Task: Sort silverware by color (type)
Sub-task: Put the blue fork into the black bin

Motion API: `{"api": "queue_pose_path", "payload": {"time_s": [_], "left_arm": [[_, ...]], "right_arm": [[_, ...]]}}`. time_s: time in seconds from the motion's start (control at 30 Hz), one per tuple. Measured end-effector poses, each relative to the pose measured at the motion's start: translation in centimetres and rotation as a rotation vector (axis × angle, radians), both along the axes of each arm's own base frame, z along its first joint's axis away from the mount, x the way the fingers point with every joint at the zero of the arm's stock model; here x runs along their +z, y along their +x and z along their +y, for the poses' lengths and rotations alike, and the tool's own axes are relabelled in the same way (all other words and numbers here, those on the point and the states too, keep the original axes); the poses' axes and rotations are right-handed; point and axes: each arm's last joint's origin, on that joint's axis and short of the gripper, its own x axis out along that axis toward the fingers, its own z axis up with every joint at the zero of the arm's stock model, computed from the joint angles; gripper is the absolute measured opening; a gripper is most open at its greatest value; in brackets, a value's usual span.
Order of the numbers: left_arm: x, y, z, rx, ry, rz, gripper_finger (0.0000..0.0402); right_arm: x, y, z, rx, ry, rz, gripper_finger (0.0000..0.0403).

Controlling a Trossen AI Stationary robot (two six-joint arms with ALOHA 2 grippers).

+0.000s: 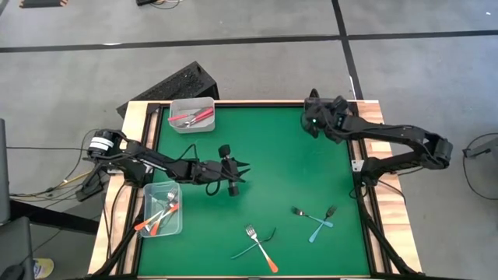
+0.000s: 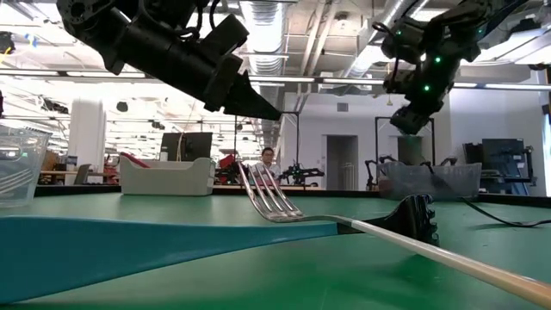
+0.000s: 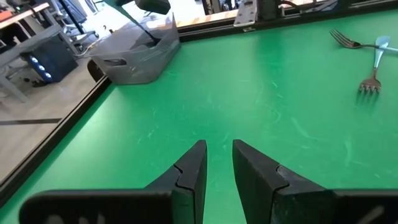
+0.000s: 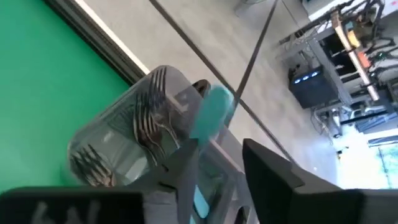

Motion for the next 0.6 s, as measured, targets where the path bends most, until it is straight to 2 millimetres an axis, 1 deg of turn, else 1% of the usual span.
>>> {"api": "queue_pose_path", "payload": {"time_s": [0.1,0.2,0.33,0.5,0.6], "left_arm": [[0.0,0.0,0.0,0.001,-0.001,0.002,0.0066],[-0.1,-0.1,0.0,-0.001,-0.002,0.014,0.0066],[-0.2,-0.1,0.0,0.0,-0.001,0.02,0.0066],[-0.2,-0.1,0.0,0.0,-0.001,0.021,0.0067],[-0.2,-0.1,0.0,0.0,-0.001,0.021,0.0067]], "right_arm": [[0.2,0.0,0.2,-0.009,-0.005,-0.044,0.0164],[0.1,0.5,0.8,0.034,0.031,-0.094,0.0169],[-0.1,1.5,1.9,0.134,0.09,-0.125,0.0156],[-0.2,2.0,3.0,0.147,0.104,-0.181,0.0136],[-0.3,2.2,3.9,0.161,0.141,-0.22,0.0131]]}}
